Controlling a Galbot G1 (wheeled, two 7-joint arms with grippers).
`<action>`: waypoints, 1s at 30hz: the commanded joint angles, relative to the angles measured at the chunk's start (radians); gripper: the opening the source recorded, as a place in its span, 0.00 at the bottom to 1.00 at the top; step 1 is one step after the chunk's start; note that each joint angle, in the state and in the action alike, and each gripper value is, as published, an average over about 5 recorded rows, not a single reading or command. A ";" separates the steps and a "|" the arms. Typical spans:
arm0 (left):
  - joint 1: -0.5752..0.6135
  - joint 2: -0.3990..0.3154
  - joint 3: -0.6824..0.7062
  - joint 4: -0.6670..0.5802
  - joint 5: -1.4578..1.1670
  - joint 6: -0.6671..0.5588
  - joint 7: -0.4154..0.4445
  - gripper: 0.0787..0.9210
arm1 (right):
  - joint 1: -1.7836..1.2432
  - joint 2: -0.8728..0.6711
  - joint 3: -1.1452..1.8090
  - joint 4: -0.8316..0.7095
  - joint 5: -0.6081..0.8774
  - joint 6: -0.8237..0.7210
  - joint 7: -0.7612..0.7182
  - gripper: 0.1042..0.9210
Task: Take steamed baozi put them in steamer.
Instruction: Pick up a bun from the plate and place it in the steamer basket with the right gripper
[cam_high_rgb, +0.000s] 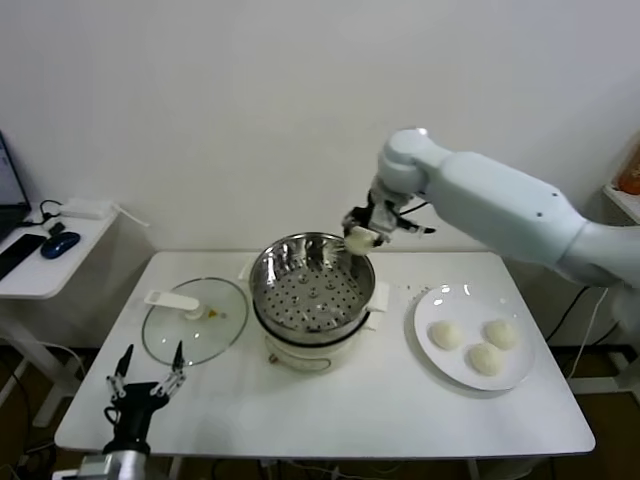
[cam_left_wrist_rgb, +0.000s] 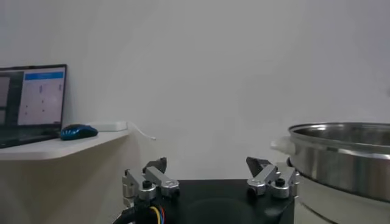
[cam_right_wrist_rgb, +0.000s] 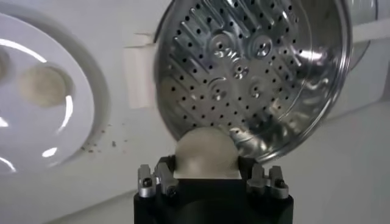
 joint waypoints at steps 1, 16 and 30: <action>0.009 0.002 -0.002 -0.001 -0.004 -0.006 -0.002 0.88 | -0.076 0.202 0.049 -0.140 -0.216 0.097 0.021 0.69; 0.014 0.004 -0.001 0.009 -0.010 -0.013 -0.007 0.88 | -0.201 0.246 0.125 -0.218 -0.382 0.135 0.050 0.70; 0.011 0.004 0.000 0.019 -0.014 -0.013 -0.009 0.88 | -0.246 0.260 0.174 -0.253 -0.461 0.151 0.066 0.72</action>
